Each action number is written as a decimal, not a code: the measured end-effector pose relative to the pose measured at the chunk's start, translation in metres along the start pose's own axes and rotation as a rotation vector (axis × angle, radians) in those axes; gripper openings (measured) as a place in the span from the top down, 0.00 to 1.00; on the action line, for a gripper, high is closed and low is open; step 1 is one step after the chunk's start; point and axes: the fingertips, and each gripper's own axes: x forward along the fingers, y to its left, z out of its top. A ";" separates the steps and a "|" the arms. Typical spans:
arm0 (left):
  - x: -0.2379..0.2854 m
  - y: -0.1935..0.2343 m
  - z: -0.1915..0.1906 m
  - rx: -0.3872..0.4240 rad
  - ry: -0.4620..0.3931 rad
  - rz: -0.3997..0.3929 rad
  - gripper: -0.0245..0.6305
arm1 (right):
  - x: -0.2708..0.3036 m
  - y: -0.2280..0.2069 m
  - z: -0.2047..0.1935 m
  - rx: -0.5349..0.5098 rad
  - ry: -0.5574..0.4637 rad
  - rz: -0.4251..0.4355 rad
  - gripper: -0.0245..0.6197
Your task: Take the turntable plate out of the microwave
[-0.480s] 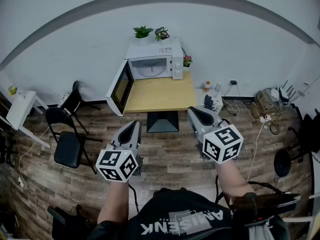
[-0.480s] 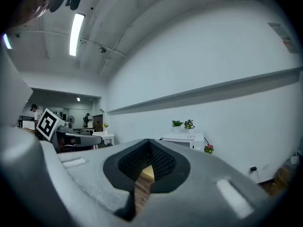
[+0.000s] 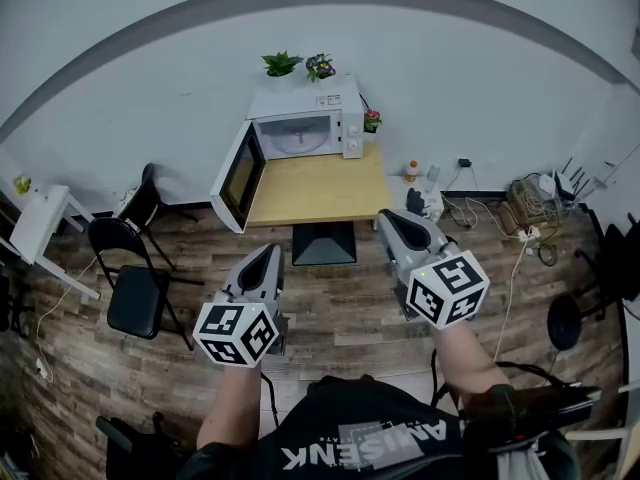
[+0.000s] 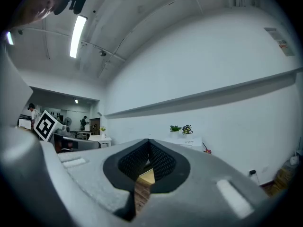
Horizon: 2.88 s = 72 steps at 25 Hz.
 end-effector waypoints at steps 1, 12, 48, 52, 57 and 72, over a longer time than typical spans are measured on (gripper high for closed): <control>-0.001 0.000 0.001 -0.003 -0.001 -0.004 0.96 | 0.001 0.001 0.001 -0.006 -0.002 -0.003 0.95; -0.015 0.030 0.002 0.057 0.002 -0.022 0.96 | 0.023 0.028 -0.010 0.006 0.021 -0.013 0.95; 0.193 0.128 0.033 -0.011 -0.011 0.100 0.96 | 0.204 -0.127 -0.010 0.025 0.029 0.084 0.95; 0.233 0.123 0.034 -0.027 0.003 0.112 0.96 | 0.215 -0.161 -0.009 0.042 0.022 0.103 0.95; 0.278 0.115 0.035 -0.016 0.028 0.102 0.96 | 0.231 -0.199 -0.012 0.057 0.027 0.119 0.95; 0.353 0.160 0.040 -0.045 0.042 0.056 0.96 | 0.310 -0.233 -0.021 0.099 0.049 0.137 0.95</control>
